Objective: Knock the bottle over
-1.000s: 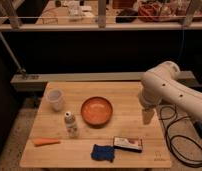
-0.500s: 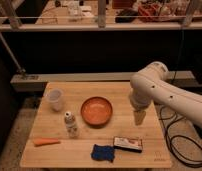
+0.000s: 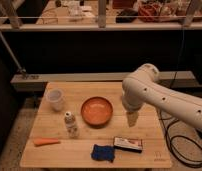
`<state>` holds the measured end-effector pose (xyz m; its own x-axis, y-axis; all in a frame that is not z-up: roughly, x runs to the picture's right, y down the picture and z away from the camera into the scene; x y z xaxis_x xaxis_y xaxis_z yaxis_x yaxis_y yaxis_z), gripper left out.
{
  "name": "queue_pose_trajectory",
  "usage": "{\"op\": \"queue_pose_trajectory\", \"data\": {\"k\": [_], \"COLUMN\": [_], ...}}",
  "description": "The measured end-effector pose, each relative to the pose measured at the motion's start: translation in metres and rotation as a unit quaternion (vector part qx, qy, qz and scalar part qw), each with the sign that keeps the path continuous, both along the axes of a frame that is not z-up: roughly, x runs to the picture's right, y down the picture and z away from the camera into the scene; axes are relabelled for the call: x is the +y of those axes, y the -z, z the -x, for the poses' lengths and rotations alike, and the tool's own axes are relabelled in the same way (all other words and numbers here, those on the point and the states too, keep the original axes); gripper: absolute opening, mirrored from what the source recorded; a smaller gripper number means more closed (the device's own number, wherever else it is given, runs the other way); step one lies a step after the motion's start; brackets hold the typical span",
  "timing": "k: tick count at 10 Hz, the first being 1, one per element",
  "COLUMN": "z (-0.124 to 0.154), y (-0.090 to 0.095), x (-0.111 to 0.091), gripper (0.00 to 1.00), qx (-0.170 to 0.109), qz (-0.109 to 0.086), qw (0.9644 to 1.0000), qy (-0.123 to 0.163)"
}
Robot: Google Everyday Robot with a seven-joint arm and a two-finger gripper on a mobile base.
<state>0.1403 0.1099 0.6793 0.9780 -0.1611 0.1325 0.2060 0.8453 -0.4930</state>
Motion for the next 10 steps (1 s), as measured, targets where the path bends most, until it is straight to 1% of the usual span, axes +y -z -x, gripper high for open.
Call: {"op": "queue_pose_trajectory", "data": {"k": [2, 5, 6, 8, 10], "z": [0.006, 0.037, 0.041, 0.051, 0.073], "y": [-0.001, -0.003, -0.003, -0.005, -0.005], "x": [0.003, 0.009, 0.010, 0.014, 0.018], "gripper": [0.80, 0.80, 0.80, 0.80, 0.80], "qx": [-0.014, -0.042, -0.048, -0.065, -0.083], "qz": [-0.001, 0.000, -0.001, -0.005, -0.005], "qw": [0.9998, 0.9985, 0.9981, 0.9963, 0.9940], "qy": [0.014, 0.034, 0.040, 0.056, 0.071]}}
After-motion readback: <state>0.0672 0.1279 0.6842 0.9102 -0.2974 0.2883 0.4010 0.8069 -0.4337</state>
